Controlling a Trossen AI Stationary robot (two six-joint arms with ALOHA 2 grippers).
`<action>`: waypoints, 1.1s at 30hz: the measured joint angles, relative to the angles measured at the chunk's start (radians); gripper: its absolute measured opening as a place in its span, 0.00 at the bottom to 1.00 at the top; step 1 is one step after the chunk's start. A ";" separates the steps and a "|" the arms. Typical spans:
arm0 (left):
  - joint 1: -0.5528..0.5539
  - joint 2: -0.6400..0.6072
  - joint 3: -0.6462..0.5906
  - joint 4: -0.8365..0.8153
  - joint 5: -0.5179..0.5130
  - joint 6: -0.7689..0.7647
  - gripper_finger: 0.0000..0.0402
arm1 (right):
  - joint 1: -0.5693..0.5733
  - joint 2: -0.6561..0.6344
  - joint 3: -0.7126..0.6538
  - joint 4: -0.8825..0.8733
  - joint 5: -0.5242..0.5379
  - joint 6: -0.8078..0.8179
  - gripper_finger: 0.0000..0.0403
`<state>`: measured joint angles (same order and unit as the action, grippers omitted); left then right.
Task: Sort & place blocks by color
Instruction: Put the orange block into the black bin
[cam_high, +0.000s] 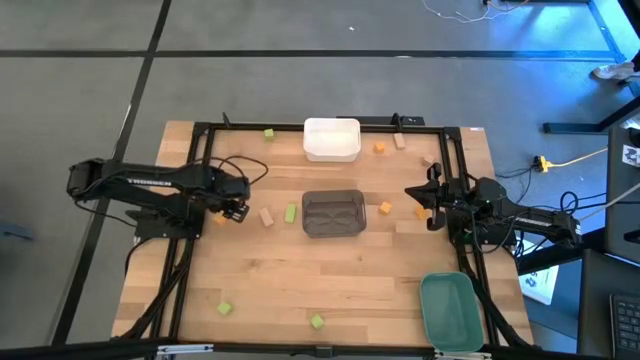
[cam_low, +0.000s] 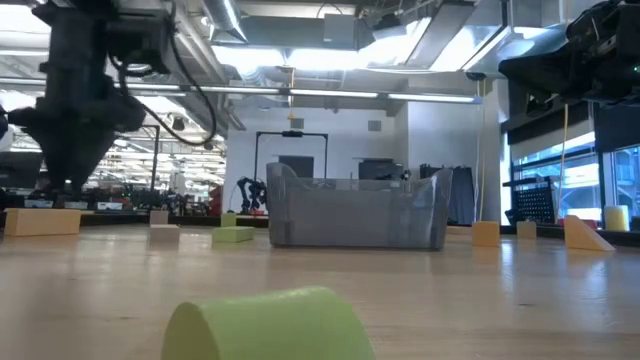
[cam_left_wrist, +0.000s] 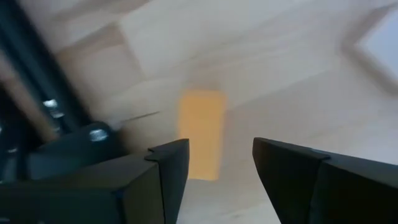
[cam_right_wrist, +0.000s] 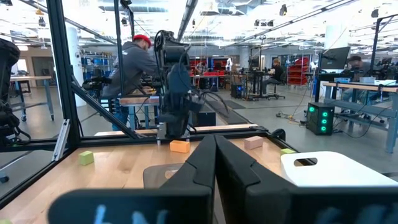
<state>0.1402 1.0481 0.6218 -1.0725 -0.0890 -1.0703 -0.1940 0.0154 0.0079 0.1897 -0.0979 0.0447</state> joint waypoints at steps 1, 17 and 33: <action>0.000 0.001 -0.008 0.015 -0.001 -0.001 0.42 | 0.000 0.000 0.000 0.000 0.000 0.000 0.03; 0.000 0.002 -0.083 0.069 -0.084 0.007 0.42 | 0.000 0.000 0.000 0.000 0.000 0.000 0.03; 0.000 0.087 -0.075 0.073 -0.086 0.082 0.42 | 0.000 0.000 0.000 0.000 0.000 0.000 0.03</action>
<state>0.1406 1.1356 0.5465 -0.9993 -0.1755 -0.9880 -0.1940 0.0154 0.0078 0.1898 -0.0982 0.0448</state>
